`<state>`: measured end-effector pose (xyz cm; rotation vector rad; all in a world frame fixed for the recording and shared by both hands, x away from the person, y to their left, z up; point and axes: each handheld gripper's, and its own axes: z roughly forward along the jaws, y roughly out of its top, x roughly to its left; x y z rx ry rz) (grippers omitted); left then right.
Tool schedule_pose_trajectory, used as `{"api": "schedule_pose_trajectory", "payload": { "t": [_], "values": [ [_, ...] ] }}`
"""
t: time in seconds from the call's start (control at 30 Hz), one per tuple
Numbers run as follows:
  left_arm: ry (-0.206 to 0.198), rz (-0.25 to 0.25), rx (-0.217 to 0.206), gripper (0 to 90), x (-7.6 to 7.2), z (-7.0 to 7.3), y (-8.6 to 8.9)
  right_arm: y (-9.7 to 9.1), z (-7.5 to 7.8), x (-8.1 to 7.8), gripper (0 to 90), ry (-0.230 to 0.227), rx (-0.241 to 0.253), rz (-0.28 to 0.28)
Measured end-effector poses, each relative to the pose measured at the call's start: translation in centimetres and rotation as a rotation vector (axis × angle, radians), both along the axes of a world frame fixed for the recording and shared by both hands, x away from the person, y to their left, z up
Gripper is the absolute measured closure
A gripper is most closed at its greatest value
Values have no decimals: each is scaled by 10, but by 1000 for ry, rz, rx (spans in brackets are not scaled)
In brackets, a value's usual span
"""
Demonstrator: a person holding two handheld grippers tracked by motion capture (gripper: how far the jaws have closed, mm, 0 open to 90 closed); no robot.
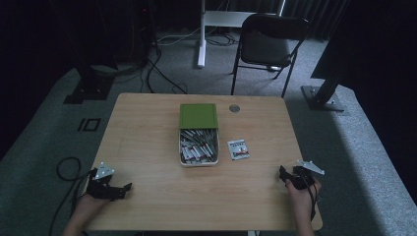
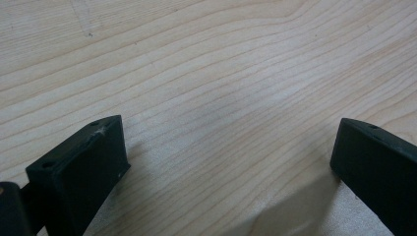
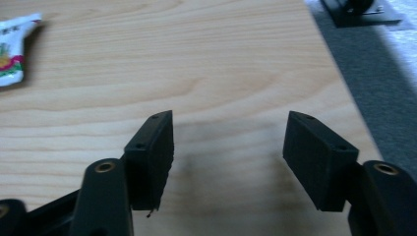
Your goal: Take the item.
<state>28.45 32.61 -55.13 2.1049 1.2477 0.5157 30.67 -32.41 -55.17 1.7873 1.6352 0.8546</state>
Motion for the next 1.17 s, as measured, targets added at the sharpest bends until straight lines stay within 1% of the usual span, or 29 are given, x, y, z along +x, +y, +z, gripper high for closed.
{"api": "schedule_pose_trajectory", "payload": {
  "t": [0.03, 0.07, 0.1, 0.13, 0.23, 0.3, 0.33, 0.43, 0.57, 0.6, 0.63, 0.73, 1.13, 1.17],
  "values": [
    [-1, 0, 0, 14, 0, 0, 0, -2, -1, -2, 378, -5, -8, -11],
    [-1, 0, -1, 14, 0, 0, 0, -3, -1, -4, 378, -5, 0, -23],
    [-1, 0, -1, 14, 0, 0, 0, -4, -2, -6, 376, 0, 3, -33],
    [-1, 0, -1, 14, 0, 0, 0, -5, -3, -7, 370, 3, -5, -39],
    [0, 0, 0, 14, 0, 0, 0, -7, -4, -11, 353, 16, -15, -46],
    [-1, 0, -1, 14, 0, 0, 0, -7, -4, -14, 332, 7, -22, -51],
    [-1, 0, -1, 14, 0, 0, 0, -6, -4, -15, 326, 12, -27, -54],
    [-1, 0, -1, 14, 0, 0, 0, -6, -4, -16, 297, 29, -19, -42],
    [-1, 0, -1, 14, 0, 0, 0, -2, -5, -15, 241, 44, -46, -11],
    [-1, 0, 0, 14, 0, 0, 0, -1, -5, -15, 214, 50, -55, -5],
    [-1, 0, 0, 14, 0, 0, 0, 0, -5, -14, 193, 55, -56, 6],
    [-1, 0, 0, 14, 0, 0, 0, 0, -6, -13, 134, 65, -56, 13],
    [-1, 0, 0, 14, 0, 0, 0, 1, -6, -12, 131, 68, -57, 2],
    [0, 7, -1, 14, 0, 0, 0, 1, -6, -12, 131, 68, -57, 2]
  ]
}}
